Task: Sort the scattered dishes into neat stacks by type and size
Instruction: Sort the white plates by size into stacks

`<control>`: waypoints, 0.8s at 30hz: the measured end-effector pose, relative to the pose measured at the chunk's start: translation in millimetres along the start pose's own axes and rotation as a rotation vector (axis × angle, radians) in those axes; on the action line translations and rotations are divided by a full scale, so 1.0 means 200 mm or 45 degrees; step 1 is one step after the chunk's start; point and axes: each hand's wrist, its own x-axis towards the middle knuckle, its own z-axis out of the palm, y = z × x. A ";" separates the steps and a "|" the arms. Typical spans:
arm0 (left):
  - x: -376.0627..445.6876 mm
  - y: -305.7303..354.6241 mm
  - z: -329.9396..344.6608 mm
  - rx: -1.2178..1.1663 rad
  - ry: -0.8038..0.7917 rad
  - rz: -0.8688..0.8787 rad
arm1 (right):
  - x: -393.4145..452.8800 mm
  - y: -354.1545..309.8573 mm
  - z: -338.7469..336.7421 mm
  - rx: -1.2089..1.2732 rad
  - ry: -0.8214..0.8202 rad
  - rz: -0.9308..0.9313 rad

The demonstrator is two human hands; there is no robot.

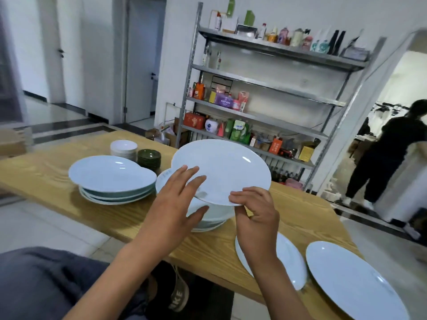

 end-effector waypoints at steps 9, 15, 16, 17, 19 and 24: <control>-0.03 -0.30 -0.17 0.078 -0.036 -0.014 | 0.03 -0.07 0.37 0.148 -0.184 -0.078; 0.08 -0.41 -0.05 0.047 -0.226 -0.036 | 0.11 0.09 0.29 -0.062 -0.349 0.109; 0.10 -0.43 -0.02 0.046 -0.264 -0.029 | 0.10 0.12 0.26 -0.092 -0.320 0.191; 0.11 -0.45 0.01 0.039 -0.297 -0.028 | 0.09 0.15 0.22 -0.116 -0.278 0.268; 0.13 -0.47 0.06 0.016 -0.357 -0.066 | 0.03 0.21 0.15 -0.159 -0.185 0.395; 0.16 -0.53 0.15 -0.008 -0.474 -0.123 | -0.16 0.33 0.06 -0.250 -0.125 0.563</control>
